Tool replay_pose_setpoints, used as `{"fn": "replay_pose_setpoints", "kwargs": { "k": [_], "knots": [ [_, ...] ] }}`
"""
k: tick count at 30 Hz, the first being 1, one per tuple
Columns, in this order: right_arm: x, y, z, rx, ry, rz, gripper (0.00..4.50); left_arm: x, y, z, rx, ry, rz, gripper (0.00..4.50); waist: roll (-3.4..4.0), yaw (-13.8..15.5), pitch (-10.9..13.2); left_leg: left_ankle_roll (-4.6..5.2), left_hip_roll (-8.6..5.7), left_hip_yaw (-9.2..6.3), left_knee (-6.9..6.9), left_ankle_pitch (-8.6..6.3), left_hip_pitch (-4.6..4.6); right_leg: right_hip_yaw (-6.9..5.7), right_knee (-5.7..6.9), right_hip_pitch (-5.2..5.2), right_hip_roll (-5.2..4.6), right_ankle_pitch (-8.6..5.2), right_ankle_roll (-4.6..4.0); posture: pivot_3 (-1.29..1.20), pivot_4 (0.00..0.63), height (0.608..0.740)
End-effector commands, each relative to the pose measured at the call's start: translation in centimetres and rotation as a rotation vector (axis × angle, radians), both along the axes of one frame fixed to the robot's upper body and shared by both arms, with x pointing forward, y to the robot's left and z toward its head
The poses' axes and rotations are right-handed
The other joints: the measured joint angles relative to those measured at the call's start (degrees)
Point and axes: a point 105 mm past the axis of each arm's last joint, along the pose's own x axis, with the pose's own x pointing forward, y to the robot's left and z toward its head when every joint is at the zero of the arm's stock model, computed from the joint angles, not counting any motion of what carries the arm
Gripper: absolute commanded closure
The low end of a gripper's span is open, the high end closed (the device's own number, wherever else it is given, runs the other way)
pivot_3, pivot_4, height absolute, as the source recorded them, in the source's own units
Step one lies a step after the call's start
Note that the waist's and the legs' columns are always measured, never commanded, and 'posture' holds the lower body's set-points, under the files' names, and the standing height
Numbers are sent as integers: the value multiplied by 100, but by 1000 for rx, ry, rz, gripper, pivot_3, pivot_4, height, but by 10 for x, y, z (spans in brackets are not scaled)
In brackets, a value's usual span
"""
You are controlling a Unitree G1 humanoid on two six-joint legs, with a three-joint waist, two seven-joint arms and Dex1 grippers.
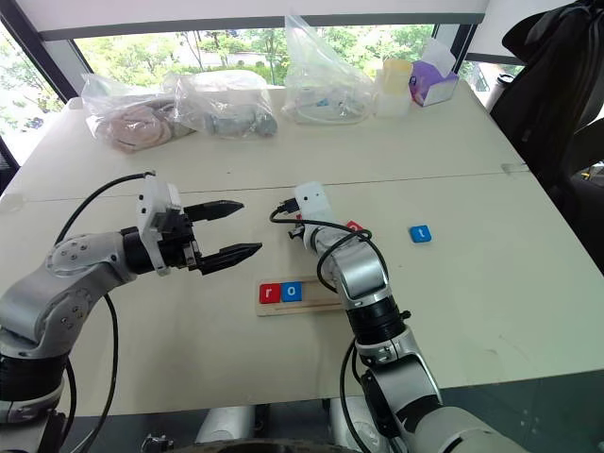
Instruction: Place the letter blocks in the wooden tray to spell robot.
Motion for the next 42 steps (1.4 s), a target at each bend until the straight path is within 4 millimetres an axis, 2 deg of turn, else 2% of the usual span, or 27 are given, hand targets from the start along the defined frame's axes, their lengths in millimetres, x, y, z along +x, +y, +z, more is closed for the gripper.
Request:
{"fn": "replay_pose_setpoints", "kwargs": {
  "k": [1,4,8,13,17,23,28,29,30,31,34,35,39,42],
  "knots": [
    [-9,-11,16,-13,-22,28,3356,-8,-8,7,-3,-46,-40,0,1,15,1,0,0,-1,0,0,-1,0,-1,0,0,0,0,0,150,739],
    [-21,-35,34,-11,-30,25,3356,-12,-13,5,-11,-39,-65,0,2,34,1,0,-4,-2,1,0,-8,-1,-7,0,-7,-2,2,0,150,739],
    [-50,-78,51,-32,-6,-18,3356,-19,-18,-3,-11,-18,-99,0,1,27,1,0,-6,0,0,0,-9,0,-11,0,-9,-3,4,0,150,739],
    [-86,-116,41,-65,8,-55,3356,-27,-18,-9,0,-5,-135,0,1,27,1,0,-3,-10,-9,0,-5,-8,-11,0,0,-8,-3,0,150,739],
    [-110,-138,17,-13,85,-156,3356,-29,-20,-10,4,-6,-155,0,1,4,2,0,-2,-3,-7,0,0,-3,-10,0,2,-26,1,0,150,739],
    [-119,-145,-3,27,146,-259,3356,-28,-24,-11,5,-10,-171,0,1,0,2,0,-3,3,1,0,0,3,-11,3,1,-27,0,0,150,739],
    [-116,-141,-5,44,150,-267,3356,-27,-22,-11,19,-10,-166,0,1,3,2,0,-3,1,-1,0,-2,3,-13,2,1,-27,0,0,150,739],
    [-116,-142,-4,39,151,-256,2293,-27,-21,-12,23,-10,-164,0,1,3,2,0,-3,1,-1,0,-3,3,-14,2,1,-27,0,0,150,739],
    [-115,-142,-3,37,151,-248,2010,-27,-20,-12,26,-10,-162,0,1,4,2,0,-3,1,-1,0,-3,3,-15,2,0,-27,0,0,150,739],
    [-116,-139,2,11,157,-157,1403,-28,-20,-12,25,-10,-159,0,2,4,2,0,-3,1,-1,0,-3,3,-15,2,0,-27,0,0,150,739],
    [-120,-138,28,-137,164,108,31,-29,-19,-11,25,-8,-159,0,16,6,15,0,-8,8,4,0,-5,8,-20,3,-9,-28,0,0,150,739],
    [-120,-139,32,-165,165,144,31,-29,-19,-11,26,-8,-158,0,14,8,15,0,-9,10,4,0,-5,9,-23,3,-10,-28,1,0,150,739],
    [-111,-146,63,-252,84,477,31,-32,-18,-12,31,-7,-147,0,2,15,22,1,-7,3,-2,-1,-2,1,-27,7,0,-30,1,0,150,739],
    [-108,-154,61,-285,82,664,31,-34,-17,-11,31,-6,-133,0,-14,15,27,2,-5,5,-3,-1,-2,0,-29,7,1,-32,4,0,150,739]
  ]
}}
